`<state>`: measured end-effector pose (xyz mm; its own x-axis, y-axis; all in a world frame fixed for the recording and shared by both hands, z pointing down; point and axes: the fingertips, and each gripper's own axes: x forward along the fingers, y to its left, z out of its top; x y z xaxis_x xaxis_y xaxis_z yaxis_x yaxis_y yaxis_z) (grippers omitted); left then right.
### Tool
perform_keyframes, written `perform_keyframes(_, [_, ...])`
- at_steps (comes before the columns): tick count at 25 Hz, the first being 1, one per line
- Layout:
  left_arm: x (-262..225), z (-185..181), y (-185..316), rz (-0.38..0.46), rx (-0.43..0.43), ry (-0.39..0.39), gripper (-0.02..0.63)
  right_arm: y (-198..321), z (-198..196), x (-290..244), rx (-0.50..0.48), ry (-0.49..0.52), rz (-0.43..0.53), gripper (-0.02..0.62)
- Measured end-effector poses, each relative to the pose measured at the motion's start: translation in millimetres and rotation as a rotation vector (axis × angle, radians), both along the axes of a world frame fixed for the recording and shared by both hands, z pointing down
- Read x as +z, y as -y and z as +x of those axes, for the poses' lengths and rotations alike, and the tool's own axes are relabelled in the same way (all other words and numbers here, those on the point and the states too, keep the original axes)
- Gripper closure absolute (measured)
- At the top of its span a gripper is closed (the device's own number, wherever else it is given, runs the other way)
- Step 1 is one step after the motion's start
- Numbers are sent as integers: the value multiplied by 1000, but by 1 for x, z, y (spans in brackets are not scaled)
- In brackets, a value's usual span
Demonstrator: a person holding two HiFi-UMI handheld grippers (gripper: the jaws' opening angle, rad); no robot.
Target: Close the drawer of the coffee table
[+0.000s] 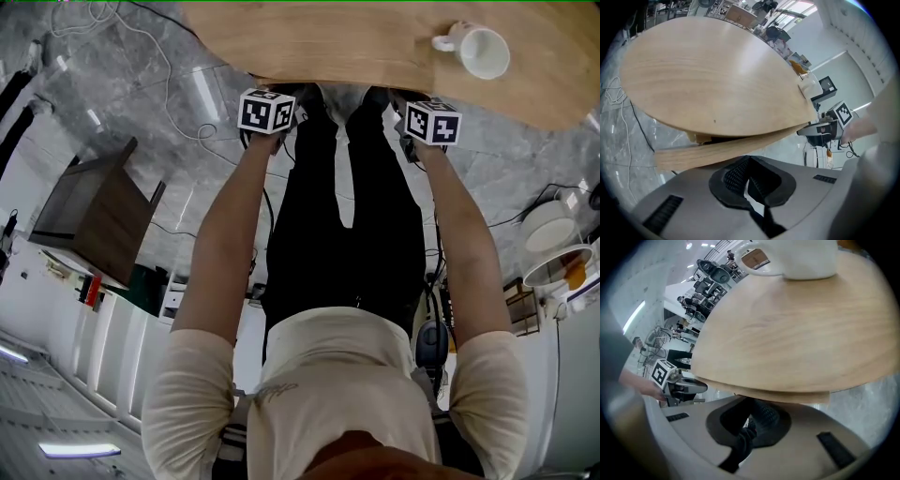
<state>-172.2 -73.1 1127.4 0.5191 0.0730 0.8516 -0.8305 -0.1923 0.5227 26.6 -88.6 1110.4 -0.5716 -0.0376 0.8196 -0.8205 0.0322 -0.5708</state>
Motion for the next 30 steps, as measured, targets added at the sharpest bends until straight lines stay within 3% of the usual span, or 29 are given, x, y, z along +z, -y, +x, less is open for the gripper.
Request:
perform_keyframes(3, [-3, 0, 10, 8, -23, -3, 601, 6, -1, -1, 4, -7, 0, 600])
perform_keyframes(8, [-1, -6, 31, 18, -145, -18, 601, 17, -6, -4, 15, 52, 6, 601])
perform_keyframes(16, [1, -4, 29, 39, -112, -12, 601, 13, -3, 2, 3, 46, 20, 600])
perform_keyframes(22, [-16, 11, 25, 71, -39, -40, 601, 2, 7, -3, -157, -10, 79, 600])
perform_keyframes(25, [-34, 16, 24, 86, -3, -44, 601, 1, 11, -22, -199, -28, 108, 600])
perform_keyframes(30, [-90, 32, 16, 92, -1, -86, 601, -4, 23, -78, -157, -32, 135, 600])
